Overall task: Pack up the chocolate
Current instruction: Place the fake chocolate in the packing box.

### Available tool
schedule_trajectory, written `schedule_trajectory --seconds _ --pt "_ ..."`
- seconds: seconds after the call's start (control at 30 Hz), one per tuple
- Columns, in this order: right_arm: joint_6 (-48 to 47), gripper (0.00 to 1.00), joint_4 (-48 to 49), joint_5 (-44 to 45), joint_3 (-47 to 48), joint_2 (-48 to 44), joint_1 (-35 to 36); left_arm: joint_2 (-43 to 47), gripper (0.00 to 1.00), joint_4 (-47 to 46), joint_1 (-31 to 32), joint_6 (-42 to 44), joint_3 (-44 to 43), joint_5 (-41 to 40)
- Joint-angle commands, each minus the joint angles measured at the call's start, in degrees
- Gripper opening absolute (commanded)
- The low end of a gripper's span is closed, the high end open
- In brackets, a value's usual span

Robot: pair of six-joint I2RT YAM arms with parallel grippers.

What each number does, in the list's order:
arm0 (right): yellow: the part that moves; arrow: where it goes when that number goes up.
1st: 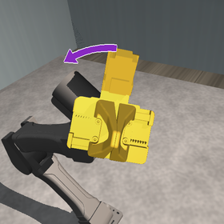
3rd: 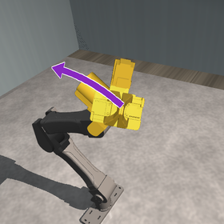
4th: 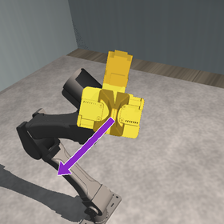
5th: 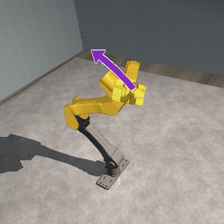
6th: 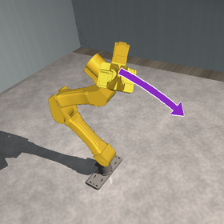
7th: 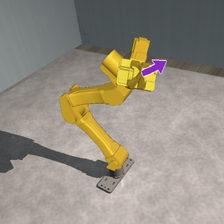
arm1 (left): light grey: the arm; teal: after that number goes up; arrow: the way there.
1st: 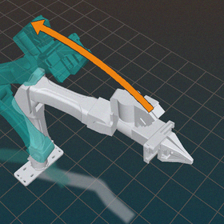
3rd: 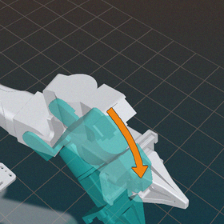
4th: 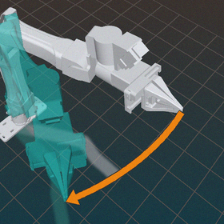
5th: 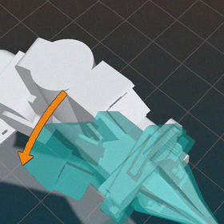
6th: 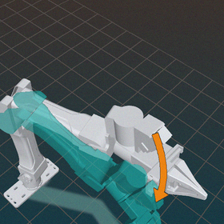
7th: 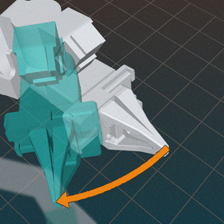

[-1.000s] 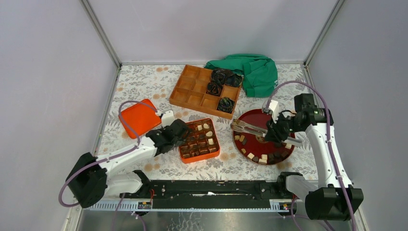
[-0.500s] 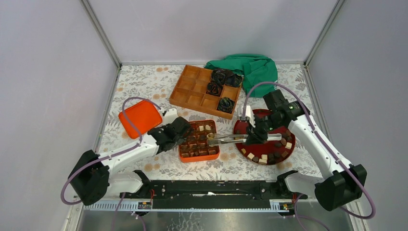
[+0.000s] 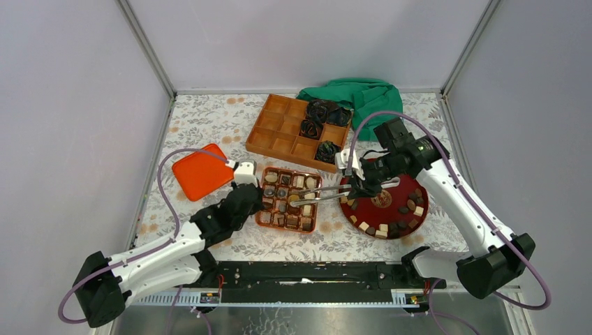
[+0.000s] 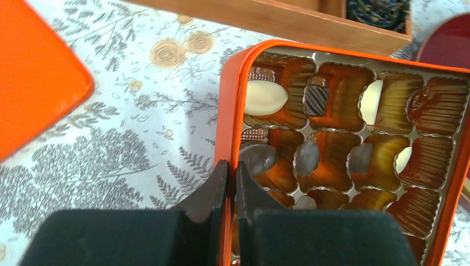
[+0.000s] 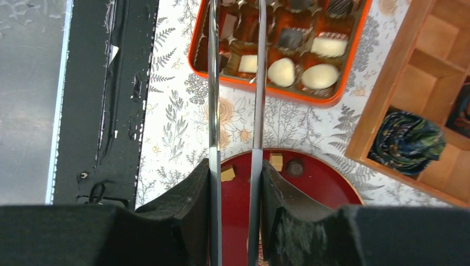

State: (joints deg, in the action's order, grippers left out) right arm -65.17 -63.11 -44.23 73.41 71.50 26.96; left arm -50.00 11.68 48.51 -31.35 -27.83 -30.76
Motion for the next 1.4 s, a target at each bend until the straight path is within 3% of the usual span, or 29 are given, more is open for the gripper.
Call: schedule_trajectory --seconds 0.0,0.2,0.37,0.57,0.93,1.37 --pt "-4.04 0.00 -2.66 -3.44 4.94 -0.32 0.54 3.51 0.00 -23.63 3.00 9.31 3.36 -2.59" --pt "-8.87 0.00 -4.44 -3.80 2.77 -2.07 0.51 5.56 0.00 -35.23 5.01 16.63 7.43 -0.74" --pt "-11.19 0.00 -4.49 -3.36 0.20 -2.93 0.79 4.59 0.00 -36.94 5.12 17.04 8.00 0.36" --pt "-10.75 0.00 -2.69 -0.91 -0.64 -2.49 1.74 0.57 0.00 -25.14 5.13 4.62 3.19 -5.53" --pt "-8.51 0.00 -0.27 -0.51 -2.21 0.02 3.63 -3.62 0.00 -9.00 5.09 -15.76 -0.51 -5.48" --pt "-6.85 0.00 1.01 0.18 -2.43 4.49 5.51 -13.00 0.00 -5.05 3.04 -23.19 -3.26 -3.72"
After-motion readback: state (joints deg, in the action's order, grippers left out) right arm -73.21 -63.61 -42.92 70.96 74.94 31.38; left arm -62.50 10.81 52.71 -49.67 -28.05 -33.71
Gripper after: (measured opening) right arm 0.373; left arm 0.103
